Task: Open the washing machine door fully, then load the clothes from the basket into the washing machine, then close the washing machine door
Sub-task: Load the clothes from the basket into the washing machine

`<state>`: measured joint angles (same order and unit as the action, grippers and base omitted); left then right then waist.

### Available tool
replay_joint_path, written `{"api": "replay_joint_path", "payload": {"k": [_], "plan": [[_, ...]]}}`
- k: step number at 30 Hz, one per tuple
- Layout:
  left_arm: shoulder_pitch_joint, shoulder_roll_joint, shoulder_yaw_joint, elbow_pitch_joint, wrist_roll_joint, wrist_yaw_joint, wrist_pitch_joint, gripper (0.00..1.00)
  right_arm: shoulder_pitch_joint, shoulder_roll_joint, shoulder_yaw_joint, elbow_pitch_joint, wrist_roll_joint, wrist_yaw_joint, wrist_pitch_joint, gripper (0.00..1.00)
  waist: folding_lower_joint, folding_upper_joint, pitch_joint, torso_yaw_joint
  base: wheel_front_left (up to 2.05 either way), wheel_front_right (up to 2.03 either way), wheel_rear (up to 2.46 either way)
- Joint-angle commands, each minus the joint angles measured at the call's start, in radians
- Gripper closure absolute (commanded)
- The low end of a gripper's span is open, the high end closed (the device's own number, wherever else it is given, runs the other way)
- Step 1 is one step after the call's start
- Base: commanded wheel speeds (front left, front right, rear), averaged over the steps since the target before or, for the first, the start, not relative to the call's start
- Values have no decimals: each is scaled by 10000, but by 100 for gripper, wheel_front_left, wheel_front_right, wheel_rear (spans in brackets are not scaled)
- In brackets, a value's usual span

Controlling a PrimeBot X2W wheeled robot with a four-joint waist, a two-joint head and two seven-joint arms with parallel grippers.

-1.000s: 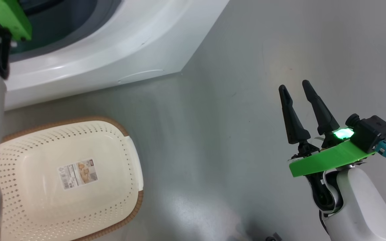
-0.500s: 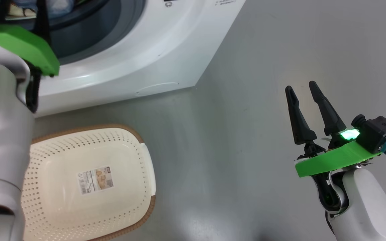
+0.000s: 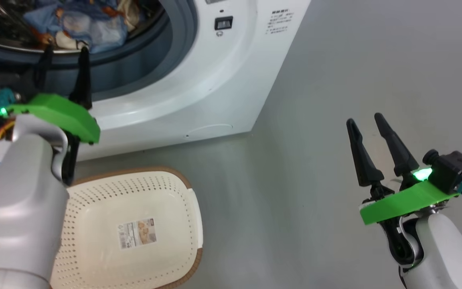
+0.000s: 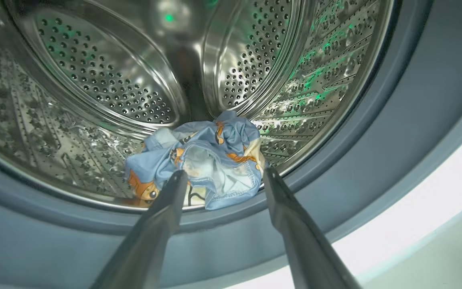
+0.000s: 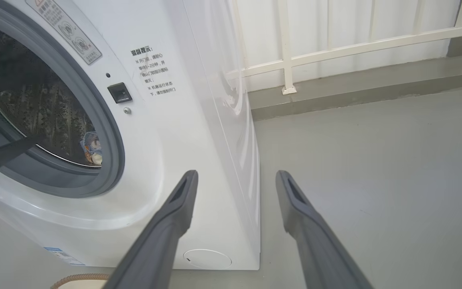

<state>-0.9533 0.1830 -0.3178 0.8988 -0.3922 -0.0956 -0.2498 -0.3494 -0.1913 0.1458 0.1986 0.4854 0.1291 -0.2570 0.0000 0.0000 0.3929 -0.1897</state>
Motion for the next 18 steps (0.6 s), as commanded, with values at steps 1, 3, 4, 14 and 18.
{"api": "replay_joint_path", "payload": {"k": [1, 3, 4, 14, 18], "plan": [[176, 331, 257, -335, -45, 81, -119, 0, 270, -85, 190, -161, 29, 16, -48, 0, 0, 0, -441, 250, 0, 0, 0], [621, 309, 303, -673, -71, 140, -119, 0, 354, -139, 229, -112, 51, 16, -48, 0, 0, 0, -667, 326, 0, 0, 0], [840, 303, 329, -865, -77, 182, -119, 0, 395, -165, 247, -86, 61, 16, -48, 0, 0, 0, -774, 365, 0, 0, 0], [3183, 363, 576, -2945, -288, 499, -119, 0, 805, -403, 403, 135, 189, 16, -48, 0, 0, 0, -1831, 760, 0, 0, 0], [4082, 471, 593, -3805, -288, 731, -119, 0, 963, -491, 438, 203, 248, 16, -48, 0, 0, 0, -2216, 917, 0, 0, 0]]}}
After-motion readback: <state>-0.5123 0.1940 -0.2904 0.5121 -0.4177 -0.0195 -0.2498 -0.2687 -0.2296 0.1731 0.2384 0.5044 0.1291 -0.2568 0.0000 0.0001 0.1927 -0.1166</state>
